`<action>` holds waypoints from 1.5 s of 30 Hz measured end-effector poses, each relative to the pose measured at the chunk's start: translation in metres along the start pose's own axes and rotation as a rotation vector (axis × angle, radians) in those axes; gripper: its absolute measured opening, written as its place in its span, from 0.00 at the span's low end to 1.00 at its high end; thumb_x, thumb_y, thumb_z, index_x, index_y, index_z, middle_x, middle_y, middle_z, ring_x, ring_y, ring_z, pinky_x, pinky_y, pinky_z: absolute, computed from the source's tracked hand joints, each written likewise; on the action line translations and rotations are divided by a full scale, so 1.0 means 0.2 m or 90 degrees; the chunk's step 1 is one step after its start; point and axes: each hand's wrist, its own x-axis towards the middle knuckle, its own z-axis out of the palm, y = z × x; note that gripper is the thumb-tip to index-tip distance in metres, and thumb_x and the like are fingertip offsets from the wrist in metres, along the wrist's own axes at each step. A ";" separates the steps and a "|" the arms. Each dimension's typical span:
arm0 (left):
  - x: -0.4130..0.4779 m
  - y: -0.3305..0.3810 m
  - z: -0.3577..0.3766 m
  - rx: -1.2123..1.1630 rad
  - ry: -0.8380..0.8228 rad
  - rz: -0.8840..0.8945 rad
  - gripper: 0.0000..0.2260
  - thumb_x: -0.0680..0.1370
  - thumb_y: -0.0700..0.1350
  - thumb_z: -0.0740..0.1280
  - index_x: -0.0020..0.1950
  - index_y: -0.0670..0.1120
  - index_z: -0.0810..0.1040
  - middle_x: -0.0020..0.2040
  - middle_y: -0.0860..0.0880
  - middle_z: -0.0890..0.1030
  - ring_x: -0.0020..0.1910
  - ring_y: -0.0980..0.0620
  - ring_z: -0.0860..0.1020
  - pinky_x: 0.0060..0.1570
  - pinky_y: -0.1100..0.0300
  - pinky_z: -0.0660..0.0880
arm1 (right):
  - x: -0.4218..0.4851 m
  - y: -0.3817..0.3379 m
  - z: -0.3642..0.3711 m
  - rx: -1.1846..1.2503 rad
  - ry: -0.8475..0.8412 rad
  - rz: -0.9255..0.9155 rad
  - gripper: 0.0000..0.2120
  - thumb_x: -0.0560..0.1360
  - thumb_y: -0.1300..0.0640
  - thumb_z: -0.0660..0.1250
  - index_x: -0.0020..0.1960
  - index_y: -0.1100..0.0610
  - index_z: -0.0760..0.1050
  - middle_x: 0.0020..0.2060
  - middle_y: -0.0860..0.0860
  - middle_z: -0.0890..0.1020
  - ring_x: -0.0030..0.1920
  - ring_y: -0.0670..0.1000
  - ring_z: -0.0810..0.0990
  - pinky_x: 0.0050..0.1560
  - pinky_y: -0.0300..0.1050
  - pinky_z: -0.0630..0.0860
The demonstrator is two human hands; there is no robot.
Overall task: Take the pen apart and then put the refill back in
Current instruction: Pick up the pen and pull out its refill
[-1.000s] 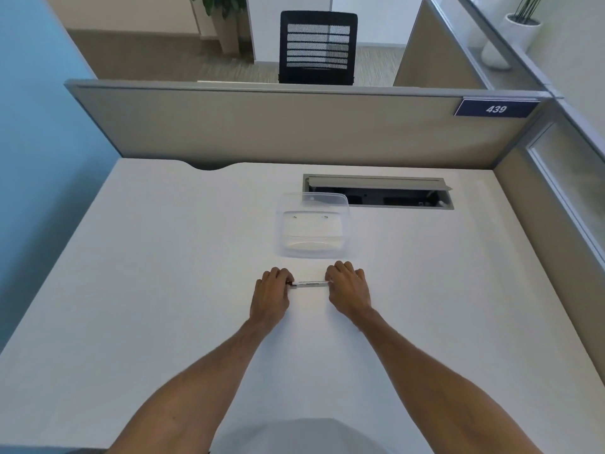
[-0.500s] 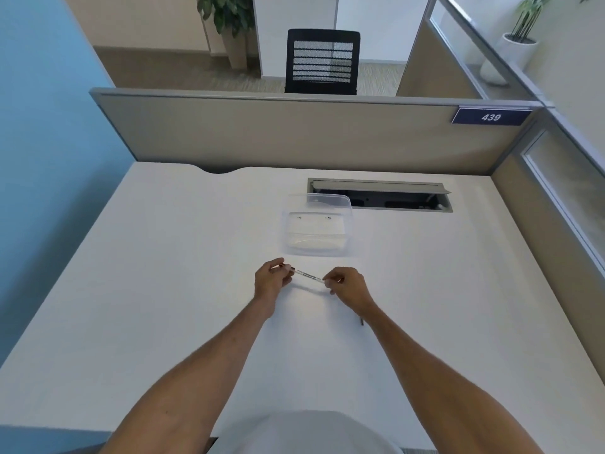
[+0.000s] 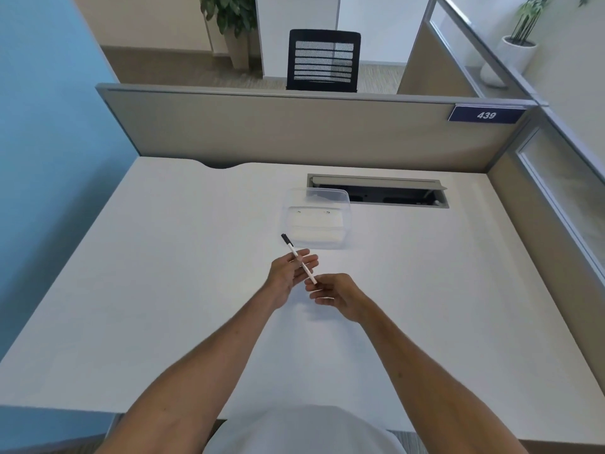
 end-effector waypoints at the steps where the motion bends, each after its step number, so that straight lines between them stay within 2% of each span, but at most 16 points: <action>1: 0.00 0.01 0.01 -0.006 0.006 0.001 0.14 0.88 0.39 0.62 0.72 0.36 0.78 0.64 0.38 0.87 0.62 0.44 0.87 0.56 0.55 0.86 | -0.02 0.00 -0.01 -0.007 -0.022 0.020 0.18 0.85 0.57 0.61 0.63 0.66 0.85 0.54 0.59 0.89 0.47 0.55 0.87 0.54 0.50 0.82; 5: 0.00 0.05 0.04 -0.017 0.003 0.004 0.15 0.89 0.40 0.60 0.74 0.37 0.78 0.65 0.38 0.86 0.64 0.43 0.87 0.58 0.54 0.86 | -0.06 -0.03 -0.02 -0.022 -0.087 0.054 0.22 0.87 0.54 0.57 0.67 0.65 0.84 0.56 0.55 0.89 0.45 0.52 0.85 0.51 0.47 0.80; 11: -0.04 0.05 0.07 -0.024 -0.053 -0.042 0.14 0.90 0.41 0.59 0.72 0.42 0.79 0.65 0.39 0.87 0.66 0.40 0.85 0.68 0.47 0.81 | -0.06 -0.04 -0.02 0.017 -0.083 0.042 0.16 0.87 0.54 0.59 0.57 0.60 0.84 0.52 0.55 0.87 0.41 0.51 0.84 0.45 0.46 0.79; 16: -0.03 0.07 0.08 -0.020 -0.062 -0.047 0.15 0.90 0.40 0.58 0.73 0.39 0.78 0.67 0.39 0.86 0.67 0.42 0.85 0.72 0.46 0.78 | -0.05 -0.06 -0.03 0.038 -0.130 0.056 0.18 0.87 0.55 0.59 0.62 0.63 0.84 0.56 0.57 0.87 0.43 0.54 0.84 0.48 0.50 0.81; 20: -0.01 0.09 0.07 -0.020 -0.058 -0.055 0.14 0.90 0.38 0.57 0.70 0.38 0.78 0.66 0.39 0.86 0.64 0.43 0.86 0.66 0.50 0.81 | -0.04 -0.06 -0.02 -0.009 -0.142 0.045 0.18 0.88 0.54 0.59 0.62 0.62 0.85 0.53 0.55 0.87 0.43 0.52 0.84 0.50 0.49 0.81; 26: 0.03 0.12 0.08 0.012 0.009 -0.030 0.11 0.89 0.37 0.60 0.63 0.40 0.81 0.59 0.40 0.89 0.57 0.43 0.89 0.57 0.54 0.86 | -0.04 -0.11 0.00 -0.198 -0.046 -0.082 0.16 0.88 0.47 0.65 0.52 0.57 0.85 0.42 0.51 0.86 0.41 0.51 0.86 0.41 0.44 0.76; 31: 0.08 0.13 0.11 0.024 0.085 -0.020 0.05 0.86 0.37 0.67 0.59 0.40 0.82 0.57 0.38 0.89 0.49 0.45 0.90 0.44 0.58 0.87 | -0.01 -0.14 0.01 -0.319 0.018 -0.145 0.17 0.88 0.52 0.64 0.49 0.59 0.85 0.37 0.50 0.85 0.35 0.49 0.85 0.35 0.43 0.69; 33: 0.08 0.14 0.11 0.016 0.100 -0.020 0.05 0.84 0.38 0.70 0.59 0.40 0.82 0.56 0.38 0.90 0.48 0.45 0.90 0.43 0.58 0.87 | -0.01 -0.15 0.01 -0.342 0.041 -0.164 0.17 0.88 0.53 0.65 0.50 0.62 0.86 0.37 0.50 0.86 0.34 0.49 0.84 0.34 0.42 0.68; 35: 0.08 0.15 0.10 0.010 0.097 -0.022 0.06 0.84 0.39 0.71 0.60 0.40 0.83 0.56 0.39 0.90 0.51 0.45 0.90 0.46 0.57 0.87 | -0.02 -0.17 0.02 -0.337 0.046 -0.161 0.16 0.87 0.51 0.66 0.53 0.60 0.88 0.41 0.50 0.89 0.36 0.49 0.84 0.35 0.42 0.71; 38: 0.06 0.15 0.09 -0.001 0.078 -0.033 0.07 0.85 0.39 0.70 0.62 0.41 0.82 0.58 0.40 0.89 0.56 0.45 0.89 0.50 0.55 0.87 | -0.04 -0.17 0.01 -0.251 0.016 -0.079 0.19 0.87 0.46 0.63 0.58 0.57 0.88 0.50 0.51 0.91 0.41 0.49 0.85 0.43 0.45 0.76; 41: 0.04 0.12 0.07 -0.004 0.050 -0.044 0.08 0.86 0.39 0.67 0.64 0.41 0.83 0.59 0.41 0.89 0.55 0.45 0.90 0.50 0.57 0.87 | -0.03 -0.13 -0.01 -0.145 -0.028 -0.001 0.25 0.89 0.45 0.56 0.63 0.60 0.86 0.56 0.54 0.90 0.44 0.51 0.86 0.46 0.47 0.78; 45: 0.03 0.10 0.08 0.007 0.034 -0.037 0.11 0.87 0.40 0.65 0.67 0.40 0.82 0.58 0.41 0.90 0.56 0.45 0.90 0.52 0.56 0.87 | -0.04 -0.11 -0.01 -0.155 -0.066 0.005 0.23 0.89 0.49 0.55 0.59 0.60 0.86 0.52 0.54 0.90 0.44 0.51 0.85 0.46 0.47 0.78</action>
